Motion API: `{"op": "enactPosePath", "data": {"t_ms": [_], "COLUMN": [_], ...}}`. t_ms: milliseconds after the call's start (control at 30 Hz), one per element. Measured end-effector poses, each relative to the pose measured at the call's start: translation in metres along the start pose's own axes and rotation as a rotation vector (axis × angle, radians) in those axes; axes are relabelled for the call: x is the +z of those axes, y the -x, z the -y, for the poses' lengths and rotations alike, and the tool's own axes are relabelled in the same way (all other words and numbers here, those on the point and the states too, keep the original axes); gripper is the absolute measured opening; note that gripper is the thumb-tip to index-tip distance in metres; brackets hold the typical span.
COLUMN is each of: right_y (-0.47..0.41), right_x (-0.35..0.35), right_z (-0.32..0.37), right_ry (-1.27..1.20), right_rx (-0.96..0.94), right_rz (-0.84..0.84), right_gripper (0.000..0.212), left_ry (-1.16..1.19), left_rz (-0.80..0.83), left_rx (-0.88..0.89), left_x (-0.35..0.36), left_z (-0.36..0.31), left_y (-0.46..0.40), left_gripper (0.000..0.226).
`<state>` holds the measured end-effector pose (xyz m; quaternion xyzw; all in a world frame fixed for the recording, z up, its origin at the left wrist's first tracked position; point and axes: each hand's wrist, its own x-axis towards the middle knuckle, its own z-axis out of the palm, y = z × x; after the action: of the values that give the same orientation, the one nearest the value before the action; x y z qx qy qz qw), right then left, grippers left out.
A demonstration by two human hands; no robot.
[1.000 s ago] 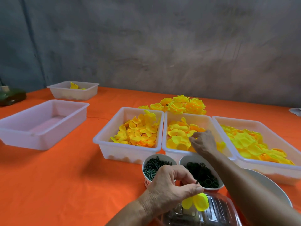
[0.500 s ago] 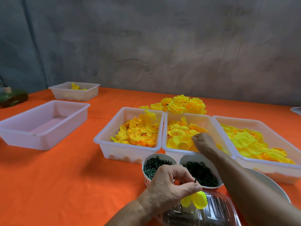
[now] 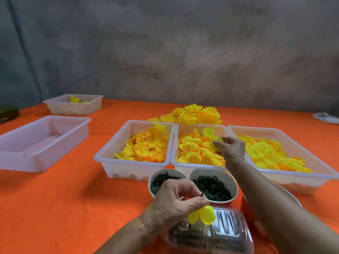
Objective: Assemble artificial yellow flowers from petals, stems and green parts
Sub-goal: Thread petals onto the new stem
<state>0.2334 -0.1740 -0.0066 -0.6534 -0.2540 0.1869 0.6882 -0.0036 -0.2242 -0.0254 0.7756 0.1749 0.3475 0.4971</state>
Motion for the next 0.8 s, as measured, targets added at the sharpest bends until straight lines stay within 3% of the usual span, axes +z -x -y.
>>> {"op": "enactPosePath", "data": {"t_ms": [167,400,600,800], "right_y": [0.001,0.008,0.025,0.055], "right_x": [-0.006,-0.013,-0.022,-0.038], "right_z": [0.0,0.006,0.014,0.028], "right_ry": [-0.041,-0.086,-0.173,-0.324], "right_rx": [0.05,0.14,0.167,0.192], "right_rz": [0.034,0.203,0.319,0.548], "right_gripper": [0.013,0.023,0.014,0.008], "left_ry": [0.026,0.051,0.082,0.097], "left_rz": [0.015,0.031,0.022,0.016], "left_rx": [-0.001,-0.019,-0.087,-0.156], "left_x": [0.0,-0.001,-0.001,-0.004], "left_z": [0.001,-0.001,-0.006,-0.008], "left_y": [-0.001,-0.001,0.003,0.005], "left_gripper": [0.015,0.015,0.007,0.004]}}
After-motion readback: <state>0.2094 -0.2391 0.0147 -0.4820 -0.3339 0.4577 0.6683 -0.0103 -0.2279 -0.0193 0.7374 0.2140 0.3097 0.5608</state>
